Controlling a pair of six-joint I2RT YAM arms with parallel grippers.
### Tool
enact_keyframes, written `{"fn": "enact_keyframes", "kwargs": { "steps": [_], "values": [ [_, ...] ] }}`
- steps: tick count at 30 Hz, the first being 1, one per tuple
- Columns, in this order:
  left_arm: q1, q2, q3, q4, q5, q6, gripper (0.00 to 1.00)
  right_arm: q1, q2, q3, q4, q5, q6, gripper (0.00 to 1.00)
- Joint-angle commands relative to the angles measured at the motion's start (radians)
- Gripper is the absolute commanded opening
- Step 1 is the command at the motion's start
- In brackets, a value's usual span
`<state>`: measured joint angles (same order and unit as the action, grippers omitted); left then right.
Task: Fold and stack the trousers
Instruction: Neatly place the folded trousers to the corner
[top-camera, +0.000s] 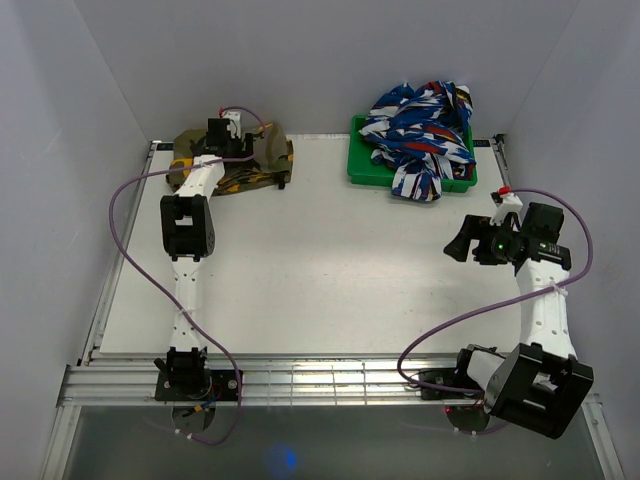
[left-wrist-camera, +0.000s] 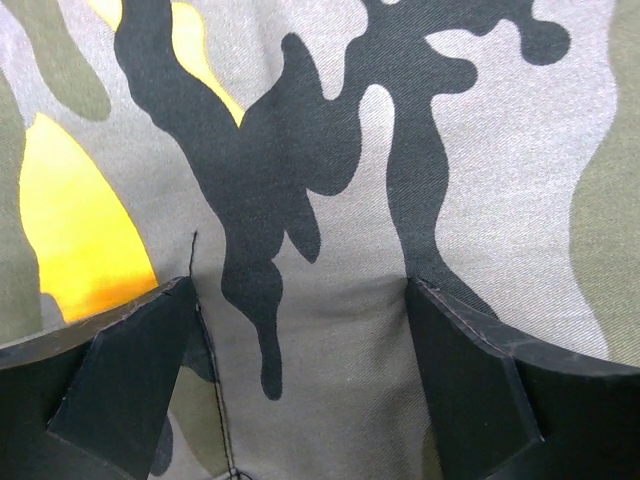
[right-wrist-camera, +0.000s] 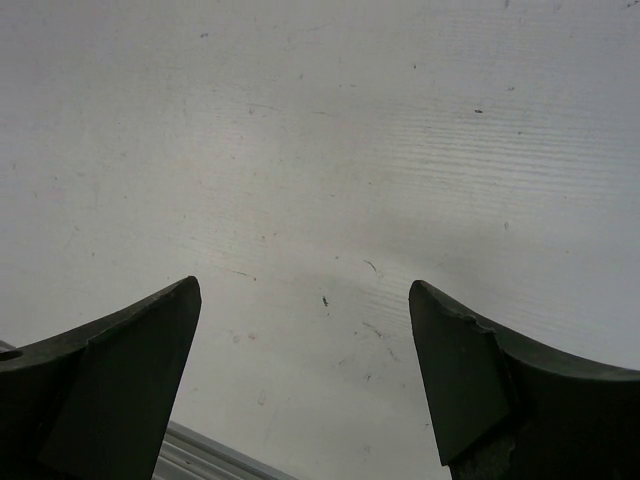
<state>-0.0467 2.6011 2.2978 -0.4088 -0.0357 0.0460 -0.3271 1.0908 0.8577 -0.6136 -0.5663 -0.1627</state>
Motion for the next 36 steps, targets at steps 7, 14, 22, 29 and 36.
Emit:
{"fn": "enact_keyframes", "kwargs": {
  "steps": [7, 14, 22, 29, 36],
  "values": [
    [0.011, -0.289, -0.100, 0.217, 0.019, 0.046, 0.98, -0.003, -0.121, 0.058, -0.029, -0.056, 0.029, 0.90],
    [0.011, -0.456, -0.032, 0.222, 0.006, 0.152, 0.98, -0.003, -0.193, 0.064, -0.014, -0.105, 0.028, 0.90],
    [-0.012, -0.841, -0.260, -0.203, 0.233, 0.095, 0.98, -0.001, -0.172, 0.103, -0.087, -0.153, -0.119, 0.90],
    [-0.015, -1.217, -0.797, -0.399, 0.362, 0.077, 0.98, 0.014, -0.121, 0.040, -0.179, -0.114, -0.277, 0.90],
    [-0.013, -1.484, -1.176, -0.390, 0.353, 0.086, 0.98, 0.045, -0.109, 0.060, -0.239, -0.011, -0.348, 0.90]
  ]
}}
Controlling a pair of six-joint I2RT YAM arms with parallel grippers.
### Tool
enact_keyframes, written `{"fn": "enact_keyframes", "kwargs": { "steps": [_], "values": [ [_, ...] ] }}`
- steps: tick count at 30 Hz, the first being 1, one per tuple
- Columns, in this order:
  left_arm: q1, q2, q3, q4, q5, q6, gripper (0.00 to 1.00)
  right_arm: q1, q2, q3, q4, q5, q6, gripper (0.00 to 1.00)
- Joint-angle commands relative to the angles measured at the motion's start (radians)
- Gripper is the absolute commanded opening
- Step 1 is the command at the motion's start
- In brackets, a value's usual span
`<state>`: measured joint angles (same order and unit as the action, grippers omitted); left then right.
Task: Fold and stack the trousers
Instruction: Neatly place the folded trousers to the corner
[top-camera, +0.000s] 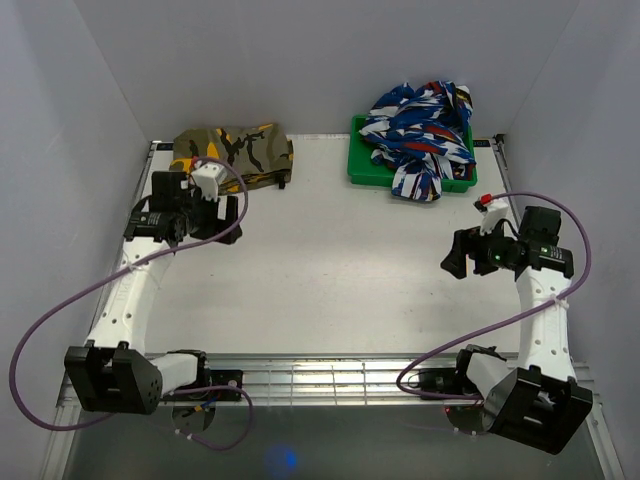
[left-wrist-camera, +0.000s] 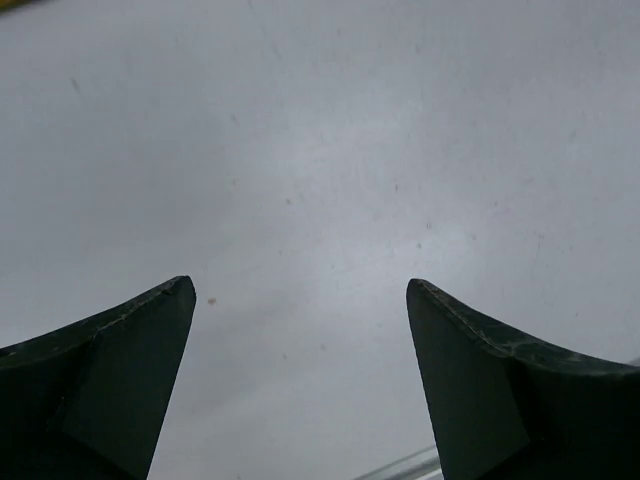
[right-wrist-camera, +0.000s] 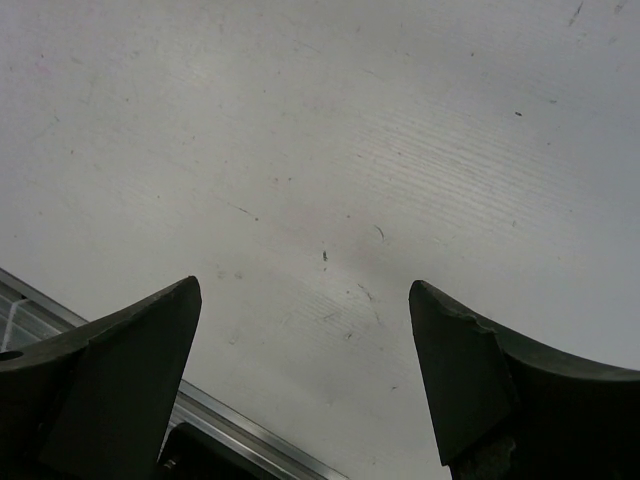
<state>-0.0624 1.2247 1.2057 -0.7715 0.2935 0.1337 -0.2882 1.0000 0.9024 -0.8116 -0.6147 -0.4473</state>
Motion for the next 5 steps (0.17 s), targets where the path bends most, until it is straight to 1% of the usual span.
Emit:
{"fn": "enact_keyframes", "kwargs": {
  "steps": [1, 3, 5],
  "values": [
    [0.001, -0.122, -0.104, -0.028, 0.024, -0.002, 0.98, 0.006, -0.027, 0.013, -0.037, 0.046, -0.065, 0.90],
    [0.001, -0.148, -0.147, -0.023, 0.003, -0.012, 0.98, 0.006, -0.053, 0.012, -0.037, 0.049, -0.068, 0.90],
    [0.001, -0.157, -0.158, -0.020, -0.004, -0.023, 0.98, 0.007, -0.069, 0.013, -0.041, 0.066, -0.071, 0.90]
  ]
}}
